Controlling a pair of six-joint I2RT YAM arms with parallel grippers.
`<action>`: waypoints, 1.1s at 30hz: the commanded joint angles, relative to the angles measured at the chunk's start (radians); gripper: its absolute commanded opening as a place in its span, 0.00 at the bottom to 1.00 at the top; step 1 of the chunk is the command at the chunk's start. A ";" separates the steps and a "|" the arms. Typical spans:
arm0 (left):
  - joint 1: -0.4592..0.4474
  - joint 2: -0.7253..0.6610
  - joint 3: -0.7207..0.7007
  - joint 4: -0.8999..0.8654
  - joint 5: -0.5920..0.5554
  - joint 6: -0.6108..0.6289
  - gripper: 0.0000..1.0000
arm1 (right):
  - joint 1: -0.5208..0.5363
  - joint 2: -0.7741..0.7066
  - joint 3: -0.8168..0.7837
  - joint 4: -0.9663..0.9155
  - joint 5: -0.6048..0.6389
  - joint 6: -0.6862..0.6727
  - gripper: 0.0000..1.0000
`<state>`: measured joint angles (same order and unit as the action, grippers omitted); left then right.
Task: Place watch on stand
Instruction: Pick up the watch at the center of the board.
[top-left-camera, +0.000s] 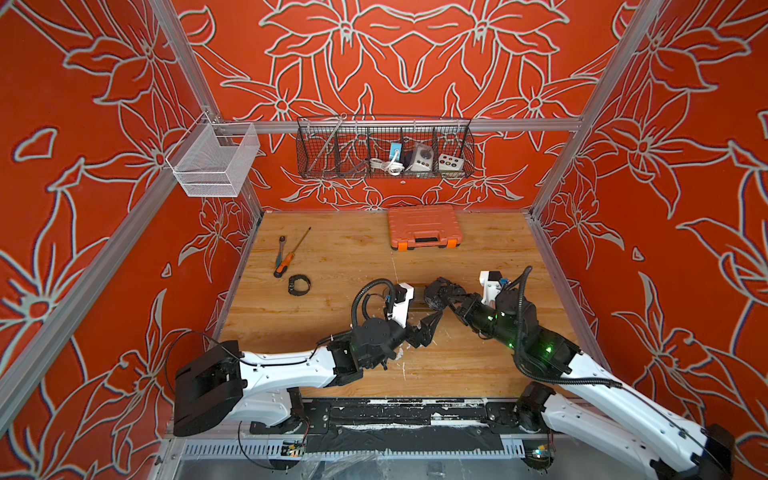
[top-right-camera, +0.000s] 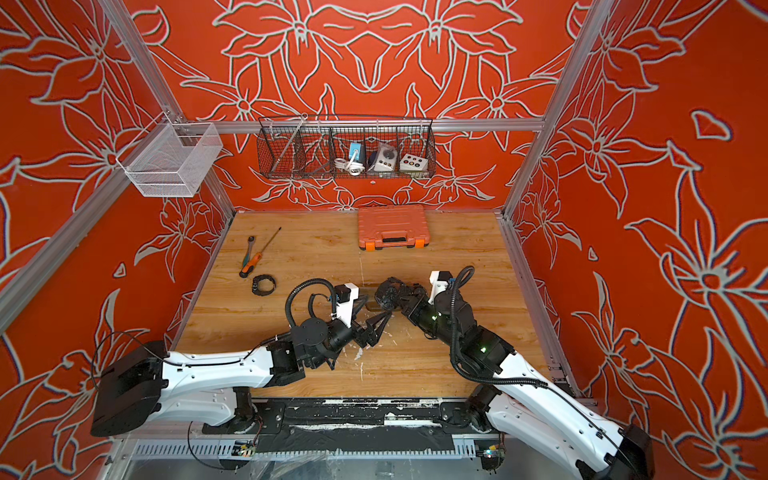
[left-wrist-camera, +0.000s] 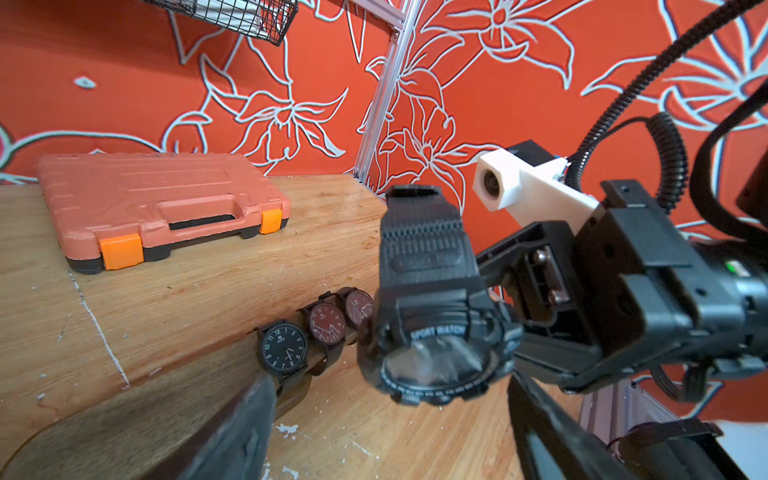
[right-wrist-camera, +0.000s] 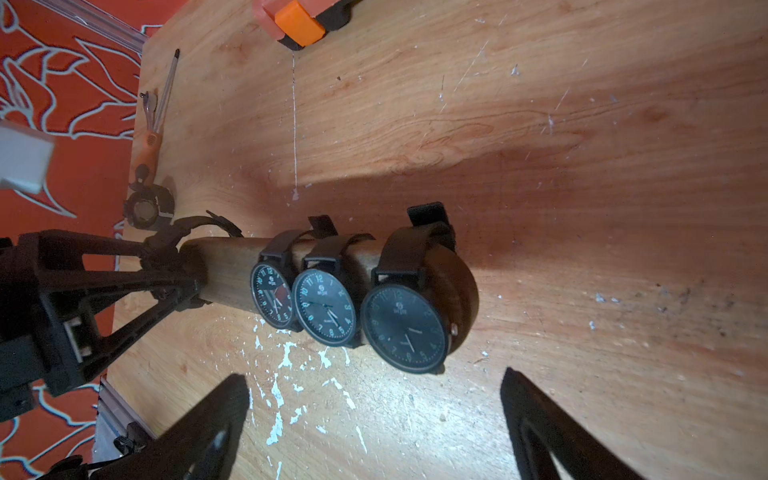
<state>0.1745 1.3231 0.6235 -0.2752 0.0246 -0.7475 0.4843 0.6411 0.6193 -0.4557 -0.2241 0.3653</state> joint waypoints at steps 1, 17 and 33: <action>-0.116 -0.141 0.023 -0.085 -0.110 0.053 0.00 | 0.000 0.018 0.020 0.023 -0.043 0.021 0.66; -0.896 -0.062 0.450 -0.274 -0.407 0.402 0.00 | 0.140 0.133 0.168 0.029 -0.027 0.052 0.62; -1.201 0.175 0.667 -0.283 -0.564 0.543 0.00 | 0.249 0.134 0.187 0.070 0.072 0.260 0.53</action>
<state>-1.0107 1.4868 1.2579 -0.5449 -0.4973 -0.2329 0.7223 0.7731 0.7918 -0.4095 -0.1864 0.5644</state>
